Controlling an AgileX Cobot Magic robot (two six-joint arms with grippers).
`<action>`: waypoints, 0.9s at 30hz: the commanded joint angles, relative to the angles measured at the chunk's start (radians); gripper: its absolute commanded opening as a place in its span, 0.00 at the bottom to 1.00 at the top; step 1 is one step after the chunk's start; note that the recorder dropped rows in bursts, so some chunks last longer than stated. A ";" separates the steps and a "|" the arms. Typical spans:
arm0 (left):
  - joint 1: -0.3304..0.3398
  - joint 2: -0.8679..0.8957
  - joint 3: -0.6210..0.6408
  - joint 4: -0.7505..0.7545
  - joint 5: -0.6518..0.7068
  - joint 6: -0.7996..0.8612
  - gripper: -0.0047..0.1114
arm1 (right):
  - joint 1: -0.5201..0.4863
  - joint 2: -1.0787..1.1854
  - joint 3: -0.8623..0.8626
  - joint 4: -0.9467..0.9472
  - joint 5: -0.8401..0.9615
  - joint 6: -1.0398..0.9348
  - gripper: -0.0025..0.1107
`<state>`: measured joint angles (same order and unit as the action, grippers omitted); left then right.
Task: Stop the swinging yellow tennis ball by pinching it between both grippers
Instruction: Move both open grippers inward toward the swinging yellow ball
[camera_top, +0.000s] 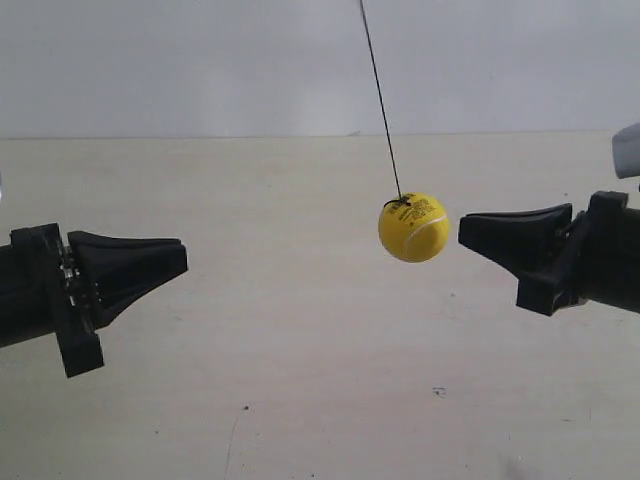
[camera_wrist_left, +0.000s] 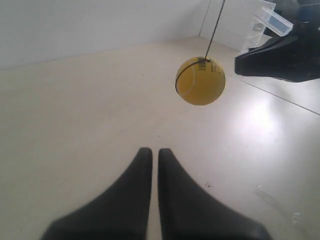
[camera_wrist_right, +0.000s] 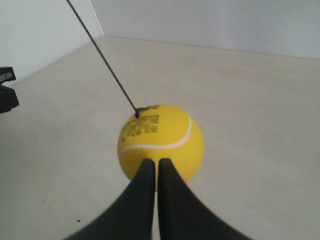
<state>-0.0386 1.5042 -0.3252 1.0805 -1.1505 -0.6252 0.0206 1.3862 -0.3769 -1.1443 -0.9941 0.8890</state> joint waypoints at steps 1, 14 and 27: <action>-0.009 0.056 0.006 -0.064 -0.053 0.077 0.08 | 0.000 0.080 -0.007 0.021 -0.024 -0.118 0.02; -0.009 0.189 -0.020 -0.113 -0.071 0.171 0.08 | 0.000 0.303 -0.007 0.091 -0.227 -0.316 0.02; -0.009 0.192 -0.020 -0.025 -0.071 0.171 0.08 | 0.218 0.313 -0.036 0.087 -0.192 -0.415 0.02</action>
<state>-0.0426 1.6929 -0.3402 1.0260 -1.2108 -0.4592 0.2004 1.6987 -0.3990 -1.0651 -1.2036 0.4862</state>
